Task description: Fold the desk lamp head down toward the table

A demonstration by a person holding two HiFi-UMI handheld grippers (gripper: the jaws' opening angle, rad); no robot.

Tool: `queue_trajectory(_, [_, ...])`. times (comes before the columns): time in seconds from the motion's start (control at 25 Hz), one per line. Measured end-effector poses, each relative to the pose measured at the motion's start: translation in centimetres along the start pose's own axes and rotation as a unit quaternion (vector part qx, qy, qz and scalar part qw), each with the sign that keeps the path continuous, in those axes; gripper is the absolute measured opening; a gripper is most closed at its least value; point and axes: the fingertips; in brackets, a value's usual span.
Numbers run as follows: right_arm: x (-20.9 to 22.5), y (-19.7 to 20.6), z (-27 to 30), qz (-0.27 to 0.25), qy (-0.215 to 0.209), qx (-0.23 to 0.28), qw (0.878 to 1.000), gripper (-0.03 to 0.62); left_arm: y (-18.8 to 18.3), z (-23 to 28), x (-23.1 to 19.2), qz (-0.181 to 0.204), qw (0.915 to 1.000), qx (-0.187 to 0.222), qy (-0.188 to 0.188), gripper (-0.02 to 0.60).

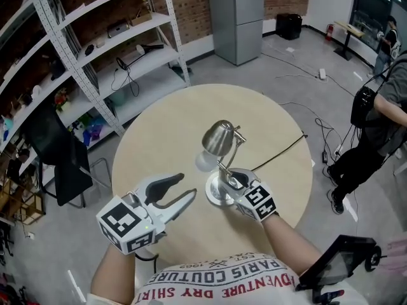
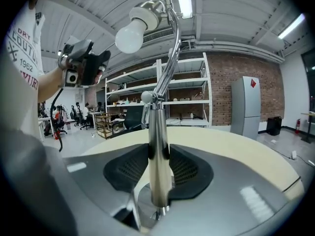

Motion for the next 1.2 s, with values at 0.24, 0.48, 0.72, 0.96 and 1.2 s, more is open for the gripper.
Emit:
queue_trajectory(0.24, [-0.3, 0.5, 0.3, -0.002, -0.016, -0.014, 1.0, 0.127, -5.4, 0.9, -0.9, 0.019, 0.9997, 0.018, -0.003, 0.224])
queue_trajectory(0.48, [-0.4, 0.7, 0.5, -0.005, -0.025, -0.024, 0.999, 0.127, -7.6, 3.1, -1.4, 0.036, 0.9993, 0.008, 0.003, 0.275])
queue_trajectory(0.72, [-0.3, 0.7, 0.7, -0.004, -0.028, -0.025, 0.999, 0.127, -7.9, 5.0, -1.7, 0.036, 0.9991, -0.018, 0.011, 0.276])
queue_trajectory(0.96, [-0.4, 0.7, 0.6, 0.0, -0.034, -0.026, 0.999, 0.127, -8.4, 6.2, -1.4, 0.04, 0.9984, -0.032, 0.022, 0.275])
queue_trajectory(1.2, [-0.3, 0.6, 0.7, -0.001, -0.034, -0.03, 0.999, 0.126, -8.5, 6.6, -1.5, 0.047, 0.9976, -0.044, 0.024, 0.275])
Point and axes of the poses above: the fingertips, and each gripper's own axes: z forward along the fingers, x to its right, y out of its underside, and after that the axes turned 8 degrees about -x, right-handed
